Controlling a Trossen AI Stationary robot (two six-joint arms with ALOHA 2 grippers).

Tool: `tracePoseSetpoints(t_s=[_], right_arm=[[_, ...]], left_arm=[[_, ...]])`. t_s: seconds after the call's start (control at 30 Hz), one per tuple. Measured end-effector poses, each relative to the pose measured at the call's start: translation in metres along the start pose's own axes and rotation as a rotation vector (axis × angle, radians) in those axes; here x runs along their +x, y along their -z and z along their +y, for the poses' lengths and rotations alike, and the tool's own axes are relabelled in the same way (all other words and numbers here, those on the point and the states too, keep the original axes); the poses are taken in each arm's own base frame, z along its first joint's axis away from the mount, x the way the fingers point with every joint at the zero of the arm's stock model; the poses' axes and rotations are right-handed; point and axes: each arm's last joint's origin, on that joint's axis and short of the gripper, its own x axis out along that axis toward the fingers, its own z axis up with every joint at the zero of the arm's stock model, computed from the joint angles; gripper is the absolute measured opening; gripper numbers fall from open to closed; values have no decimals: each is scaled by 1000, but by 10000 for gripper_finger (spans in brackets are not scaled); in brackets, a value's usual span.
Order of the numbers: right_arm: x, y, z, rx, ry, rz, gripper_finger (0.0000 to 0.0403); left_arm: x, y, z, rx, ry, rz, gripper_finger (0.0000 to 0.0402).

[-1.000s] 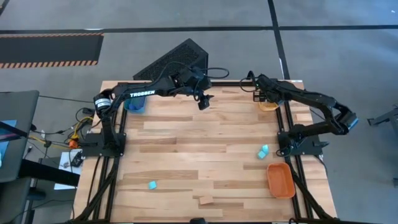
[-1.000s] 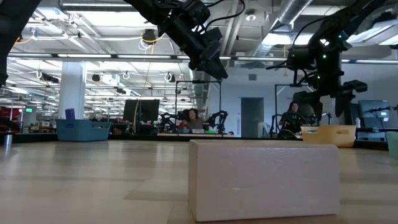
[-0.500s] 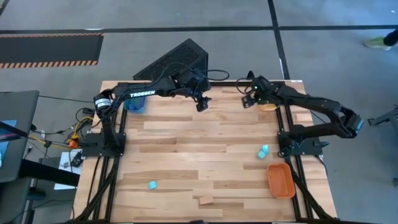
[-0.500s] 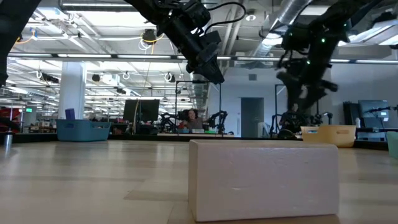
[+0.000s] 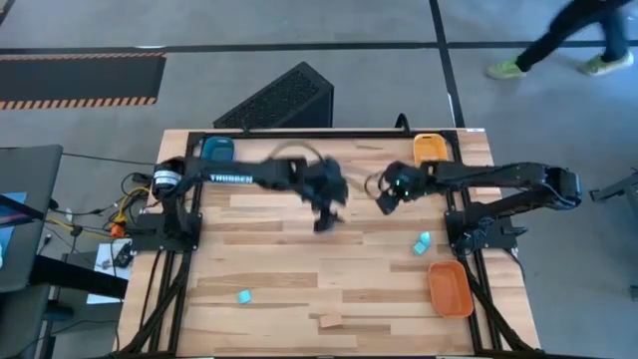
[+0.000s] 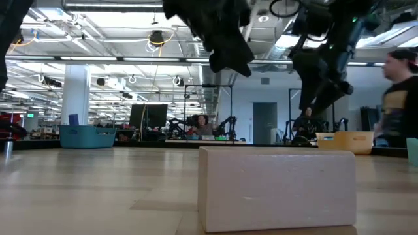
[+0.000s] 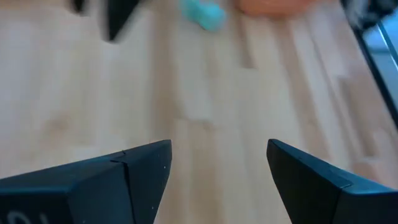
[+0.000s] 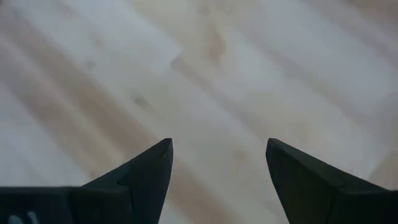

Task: Sort & place blocks by color
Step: Put the brown block into the yellow bin

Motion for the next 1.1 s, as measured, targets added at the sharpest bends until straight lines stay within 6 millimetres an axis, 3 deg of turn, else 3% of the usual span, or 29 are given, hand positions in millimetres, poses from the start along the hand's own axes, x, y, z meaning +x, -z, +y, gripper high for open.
tracePoseSetpoints(t_s=[0.13, 0.3, 0.57, 0.83, 1.1], right_arm=[[-7, 26, 28, 6, -34, 5, 281], [-20, 63, 57, 34, -67, -66, 281], [-42, 109, 77, 77, -138, -202, 281], [-52, 128, 83, 18, -190, -233, 281], [-59, 141, 85, 4, -236, -240, 281]], left_arm=[[16, 3, -55, -13, 16, 35, 252], [25, 12, -109, -101, -30, 50, 252], [33, 35, -193, -171, -55, 34, 252], [58, 51, -234, -137, -4, -25, 251], [90, 63, -245, -161, 30, -55, 251]])
